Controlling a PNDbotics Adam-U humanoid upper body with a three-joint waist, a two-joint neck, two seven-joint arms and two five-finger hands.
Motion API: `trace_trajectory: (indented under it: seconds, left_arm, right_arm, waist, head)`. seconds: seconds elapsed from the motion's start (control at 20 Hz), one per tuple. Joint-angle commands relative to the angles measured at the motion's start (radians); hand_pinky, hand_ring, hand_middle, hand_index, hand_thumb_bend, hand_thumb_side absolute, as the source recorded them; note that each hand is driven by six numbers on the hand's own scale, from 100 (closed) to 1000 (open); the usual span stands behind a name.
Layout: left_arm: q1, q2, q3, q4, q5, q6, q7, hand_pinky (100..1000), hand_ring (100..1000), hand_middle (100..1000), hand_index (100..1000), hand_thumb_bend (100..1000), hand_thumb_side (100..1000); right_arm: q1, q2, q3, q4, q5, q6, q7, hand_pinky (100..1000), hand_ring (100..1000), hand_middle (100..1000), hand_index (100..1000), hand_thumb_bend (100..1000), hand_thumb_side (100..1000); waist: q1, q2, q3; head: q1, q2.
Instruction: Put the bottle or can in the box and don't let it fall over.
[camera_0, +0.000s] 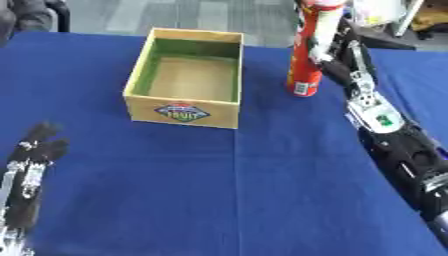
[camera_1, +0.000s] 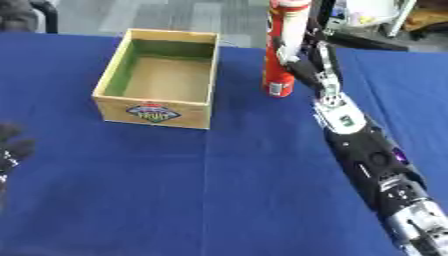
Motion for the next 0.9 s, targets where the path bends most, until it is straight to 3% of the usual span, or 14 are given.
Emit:
trace_trajectory:
  seconds: [0.05,0.9]
  left_arm:
    - [-0.014,0.006,0.000,-0.022,0.002,-0.003,-0.003,857,822,848,944,438,755]
    - [-0.014,0.007,0.000,-0.022,0.001,-0.003,-0.006,858,822,847,945,438,756]
  right_arm:
    - [-0.025,-0.020,-0.009,0.002,0.009,-0.001,-0.010,864,939,935,1000,365,375]
    - [-0.063,-0.011,-0.018,0.092,0.059,0.028,-0.057,850,922,910,1000,338,301]
  waist:
    - [0.002,-0.011,0.002]
    - [0.001,-0.007,0.012]
  head:
    - [-0.002,-0.012]
    - [-0.004,-0.013]
